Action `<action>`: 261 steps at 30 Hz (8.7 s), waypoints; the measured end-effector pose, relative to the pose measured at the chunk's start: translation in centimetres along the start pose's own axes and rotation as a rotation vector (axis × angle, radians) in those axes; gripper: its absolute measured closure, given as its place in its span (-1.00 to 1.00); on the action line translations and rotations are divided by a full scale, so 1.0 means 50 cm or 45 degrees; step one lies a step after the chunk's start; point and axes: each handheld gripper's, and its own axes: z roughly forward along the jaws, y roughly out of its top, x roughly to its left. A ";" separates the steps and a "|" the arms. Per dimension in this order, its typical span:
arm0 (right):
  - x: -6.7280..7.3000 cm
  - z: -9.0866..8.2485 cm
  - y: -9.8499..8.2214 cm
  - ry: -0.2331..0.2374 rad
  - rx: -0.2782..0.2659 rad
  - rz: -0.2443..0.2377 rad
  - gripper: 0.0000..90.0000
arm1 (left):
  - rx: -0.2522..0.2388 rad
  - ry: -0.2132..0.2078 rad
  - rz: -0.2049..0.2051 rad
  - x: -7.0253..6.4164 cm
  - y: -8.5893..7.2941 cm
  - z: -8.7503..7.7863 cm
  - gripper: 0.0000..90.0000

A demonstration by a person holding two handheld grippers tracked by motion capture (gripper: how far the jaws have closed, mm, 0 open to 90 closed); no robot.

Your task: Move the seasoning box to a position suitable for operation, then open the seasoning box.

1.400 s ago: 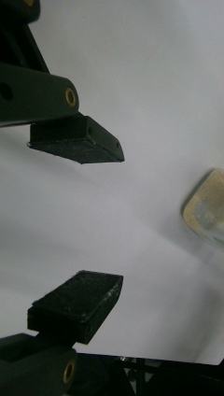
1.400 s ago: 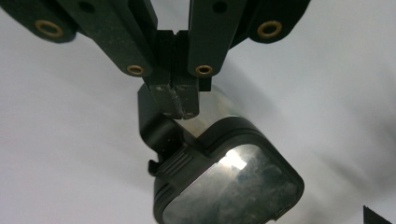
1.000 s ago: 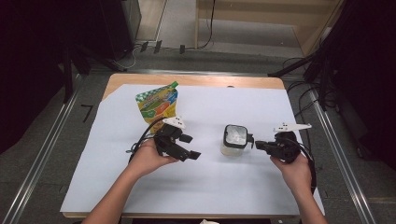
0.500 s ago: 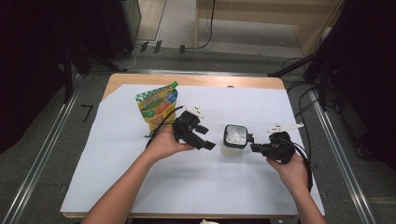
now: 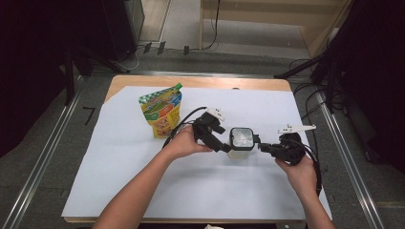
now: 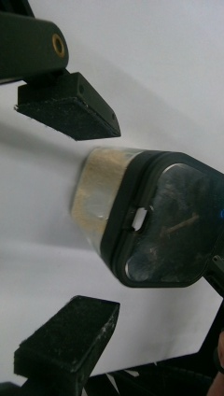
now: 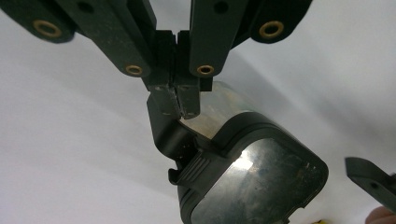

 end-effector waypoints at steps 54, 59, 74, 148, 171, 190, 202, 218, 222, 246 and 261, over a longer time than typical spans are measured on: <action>-0.007 0.002 0.002 -0.053 -0.032 0.046 1.00 | 0.012 0.102 0.142 -0.032 0.053 0.003 -0.56; -0.005 0.003 0.003 -0.048 -0.031 0.033 1.00 | 0.017 0.024 0.153 -0.048 0.070 -0.011 -0.03; -0.007 0.003 0.001 -0.036 -0.036 0.044 1.00 | 0.060 -0.110 0.064 -0.075 0.140 0.004 0.59; 0.208 0.097 0.013 0.296 -0.011 -0.260 0.24 | -0.136 0.237 -0.377 -0.054 -0.165 -0.317 0.12; 0.213 0.131 0.020 0.305 0.051 -0.278 0.23 | -0.189 0.327 -0.534 -0.026 -0.244 -0.406 0.12; 0.217 0.140 0.017 0.297 0.077 -0.288 0.22 | -0.258 0.461 -0.620 0.044 -0.257 -0.435 0.06; 0.221 0.139 0.004 0.296 0.053 -0.281 0.18 | -0.296 0.492 -0.642 0.084 -0.222 -0.403 0.36; 0.237 0.164 0.043 0.313 0.020 -0.328 0.08 | -0.270 0.508 -0.667 0.101 -0.183 -0.377 1.00; 0.244 0.178 0.035 0.328 0.034 -0.324 0.10 | -0.280 0.461 -0.723 0.103 -0.183 -0.377 1.00; 0.248 0.202 0.026 0.288 -0.024 -0.301 0.09 | -0.367 0.225 -0.679 -0.020 -0.108 -0.408 1.00; 0.274 0.230 0.018 0.202 -0.068 -0.317 0.09 | -0.328 0.111 -0.648 -0.079 -0.083 -0.370 1.00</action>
